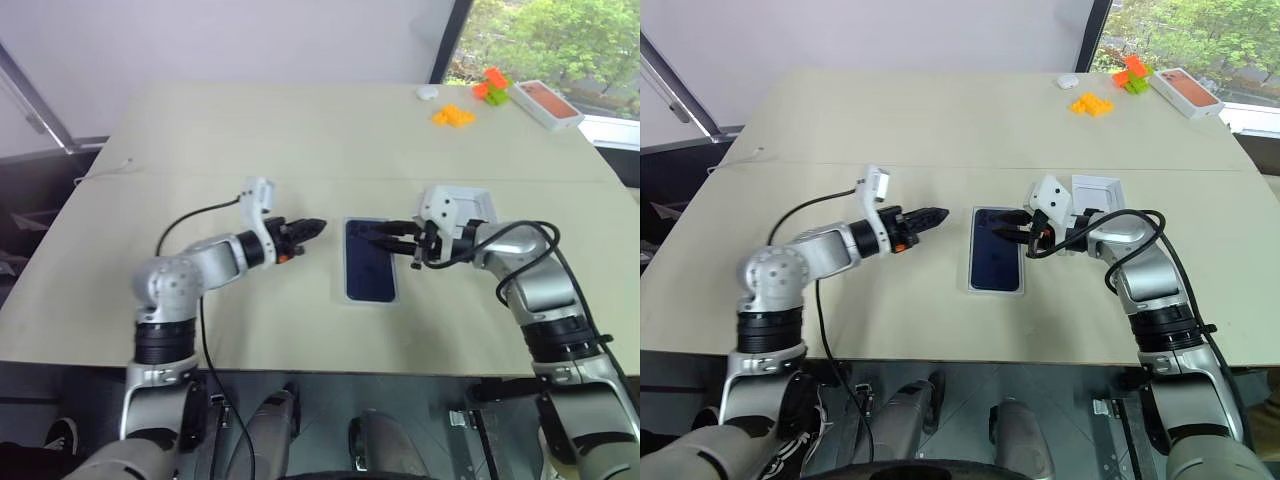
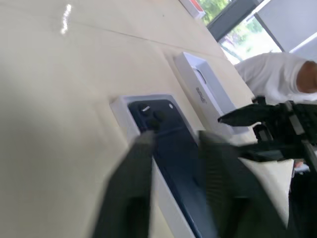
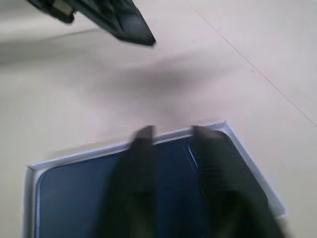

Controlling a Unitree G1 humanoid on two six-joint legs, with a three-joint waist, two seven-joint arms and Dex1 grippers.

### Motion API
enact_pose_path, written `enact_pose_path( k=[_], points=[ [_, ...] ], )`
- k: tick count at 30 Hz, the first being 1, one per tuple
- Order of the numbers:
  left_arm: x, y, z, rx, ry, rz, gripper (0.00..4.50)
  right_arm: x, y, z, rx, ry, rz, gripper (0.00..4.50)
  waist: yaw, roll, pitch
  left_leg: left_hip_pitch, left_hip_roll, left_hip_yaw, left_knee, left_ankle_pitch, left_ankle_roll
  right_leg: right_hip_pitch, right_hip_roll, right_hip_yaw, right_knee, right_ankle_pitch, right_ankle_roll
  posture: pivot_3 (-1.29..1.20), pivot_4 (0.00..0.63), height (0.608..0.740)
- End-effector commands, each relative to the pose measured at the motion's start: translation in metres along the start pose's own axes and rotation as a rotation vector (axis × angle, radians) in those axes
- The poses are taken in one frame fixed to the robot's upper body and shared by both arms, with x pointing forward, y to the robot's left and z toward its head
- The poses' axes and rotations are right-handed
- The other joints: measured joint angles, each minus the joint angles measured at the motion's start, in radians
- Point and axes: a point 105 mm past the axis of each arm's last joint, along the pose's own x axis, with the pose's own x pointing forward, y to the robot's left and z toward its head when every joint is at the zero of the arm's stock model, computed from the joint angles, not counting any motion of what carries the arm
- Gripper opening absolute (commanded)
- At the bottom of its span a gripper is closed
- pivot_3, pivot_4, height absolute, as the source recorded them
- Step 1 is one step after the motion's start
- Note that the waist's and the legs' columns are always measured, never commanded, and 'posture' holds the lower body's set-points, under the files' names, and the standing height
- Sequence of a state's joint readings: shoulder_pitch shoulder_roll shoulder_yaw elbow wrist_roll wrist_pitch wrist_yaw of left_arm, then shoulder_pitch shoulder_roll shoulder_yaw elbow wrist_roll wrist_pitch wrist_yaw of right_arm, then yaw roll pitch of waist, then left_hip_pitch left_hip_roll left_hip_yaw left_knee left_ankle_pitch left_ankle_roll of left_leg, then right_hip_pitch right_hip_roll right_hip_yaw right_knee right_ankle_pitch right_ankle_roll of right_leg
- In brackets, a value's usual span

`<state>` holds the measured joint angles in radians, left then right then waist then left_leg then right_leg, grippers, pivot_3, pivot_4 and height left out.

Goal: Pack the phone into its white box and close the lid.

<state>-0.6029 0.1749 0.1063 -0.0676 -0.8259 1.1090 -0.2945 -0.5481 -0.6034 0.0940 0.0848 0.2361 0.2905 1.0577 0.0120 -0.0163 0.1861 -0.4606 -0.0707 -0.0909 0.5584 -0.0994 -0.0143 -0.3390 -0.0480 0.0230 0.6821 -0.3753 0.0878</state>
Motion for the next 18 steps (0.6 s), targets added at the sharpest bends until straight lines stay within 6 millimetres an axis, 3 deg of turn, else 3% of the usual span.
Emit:
enact_pose_path(
  k=[1,6,12,14,18],
  points=[
    [0.014,-0.009,0.001,0.056,-0.001,-0.029,0.01,-0.003,0.001,-0.005,-0.054,0.031,-0.015,0.06,-0.002,0.000,0.000,0.000,0.000,0.000,0.000,0.000,0.000,0.000,0.000,0.000,0.000,0.000,0.000,0.00,0.150,0.740],
    [0.034,-0.009,-0.022,0.078,0.071,-0.031,0.01,0.002,0.003,-0.038,-0.111,0.174,-0.059,0.06,-0.007,0.001,0.000,0.000,0.001,0.000,-0.001,0.000,0.000,-0.001,0.001,0.000,0.001,0.000,0.000,0.00,0.150,0.740],
    [0.030,0.015,-0.054,0.144,0.240,0.089,0.01,0.007,0.013,-0.046,-0.140,0.199,-0.051,0.06,-0.011,0.002,-0.001,0.002,0.001,0.000,0.000,0.000,0.000,0.001,0.001,0.000,0.001,0.000,0.000,0.00,0.150,0.740],
    [0.028,0.013,-0.053,0.151,0.222,0.068,0.01,0.007,0.009,-0.040,-0.139,0.172,-0.070,0.06,-0.011,0.002,-0.001,0.002,0.001,0.000,0.000,0.000,0.000,0.002,0.001,0.000,0.001,0.000,0.000,0.00,0.150,0.740],
    [0.022,0.007,-0.021,0.111,0.065,0.053,0.01,-0.001,-0.007,-0.024,-0.124,0.129,-0.110,0.06,-0.010,0.002,-0.001,0.003,0.001,0.000,0.000,0.000,0.000,0.002,0.001,0.000,0.001,0.000,0.000,0.00,0.150,0.740]
  ],
)
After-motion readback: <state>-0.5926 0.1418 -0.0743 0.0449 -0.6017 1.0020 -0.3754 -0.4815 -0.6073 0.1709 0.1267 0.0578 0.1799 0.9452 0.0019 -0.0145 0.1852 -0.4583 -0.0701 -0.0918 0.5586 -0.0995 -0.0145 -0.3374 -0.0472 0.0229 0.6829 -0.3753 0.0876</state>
